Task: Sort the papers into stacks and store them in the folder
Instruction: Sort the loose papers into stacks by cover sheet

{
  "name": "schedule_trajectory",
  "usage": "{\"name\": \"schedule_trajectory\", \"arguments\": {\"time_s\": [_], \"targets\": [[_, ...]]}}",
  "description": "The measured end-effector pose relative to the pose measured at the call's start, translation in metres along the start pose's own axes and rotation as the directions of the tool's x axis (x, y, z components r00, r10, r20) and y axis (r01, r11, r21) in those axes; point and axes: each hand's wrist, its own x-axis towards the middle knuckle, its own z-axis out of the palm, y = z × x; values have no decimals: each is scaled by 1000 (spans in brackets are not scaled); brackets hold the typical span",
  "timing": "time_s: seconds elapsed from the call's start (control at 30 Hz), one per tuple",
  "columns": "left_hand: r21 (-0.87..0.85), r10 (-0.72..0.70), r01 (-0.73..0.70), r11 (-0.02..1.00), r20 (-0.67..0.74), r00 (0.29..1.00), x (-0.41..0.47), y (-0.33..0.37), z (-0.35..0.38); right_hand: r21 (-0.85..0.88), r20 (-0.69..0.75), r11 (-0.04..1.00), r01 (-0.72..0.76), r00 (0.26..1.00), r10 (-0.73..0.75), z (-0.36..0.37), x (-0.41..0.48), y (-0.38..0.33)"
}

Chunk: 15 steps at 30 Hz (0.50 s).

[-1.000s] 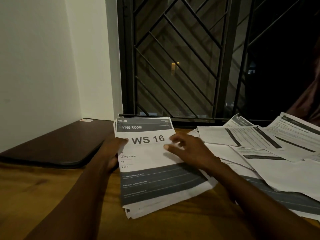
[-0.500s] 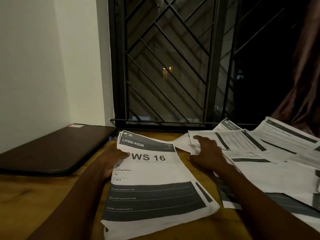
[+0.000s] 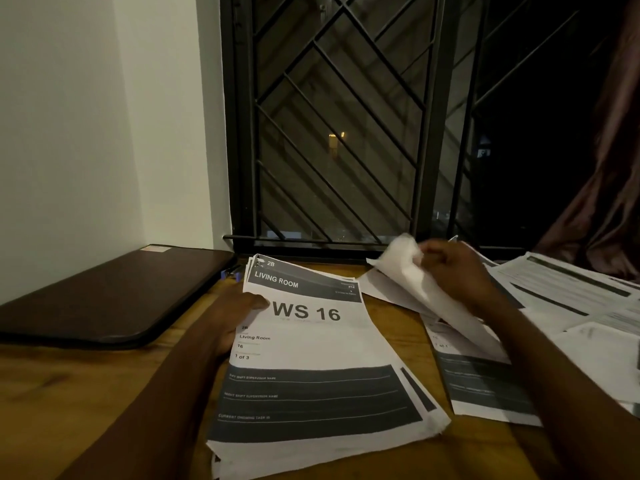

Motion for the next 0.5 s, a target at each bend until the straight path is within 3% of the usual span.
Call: {"name": "schedule_trajectory", "arguments": {"time_s": [0.07, 0.13, 0.2, 0.27, 0.33, 0.4, 0.5], "targets": [[2, 2, -2, 1000, -3, 1000, 0, -1, 0, 410, -26, 912, 9, 1000, 2, -18, -2, -26], [9, 2, -2, 1000, -5, 1000, -1, 0, 0, 748, -78, 663, 35, 996, 35, -32, -4, -43], [57, -9, 11, 998, -24, 1000, 1, 0, 0, 902, -105, 425, 69, 993, 62, -41, 1, -43], [112, 1, 3, 994, -34, 999, 3, -2, -1, 954, -67, 298, 36, 993, 96, -41, 6, -33], [144, 11, -3, 990, -58, 998, 2, -3, -2, 946, -29, 323, -30, 984, 175, -32, 4, -24], [53, -29, 31, 998, -39, 999, 1, -3, -1, 887, -72, 459, -44, 970, 231, -20, -1, -20], [10, -35, 35, 999, -43, 998, 7, -3, -4, 767, -288, 633, 104, 938, 195, -22, -1, -31]]}}
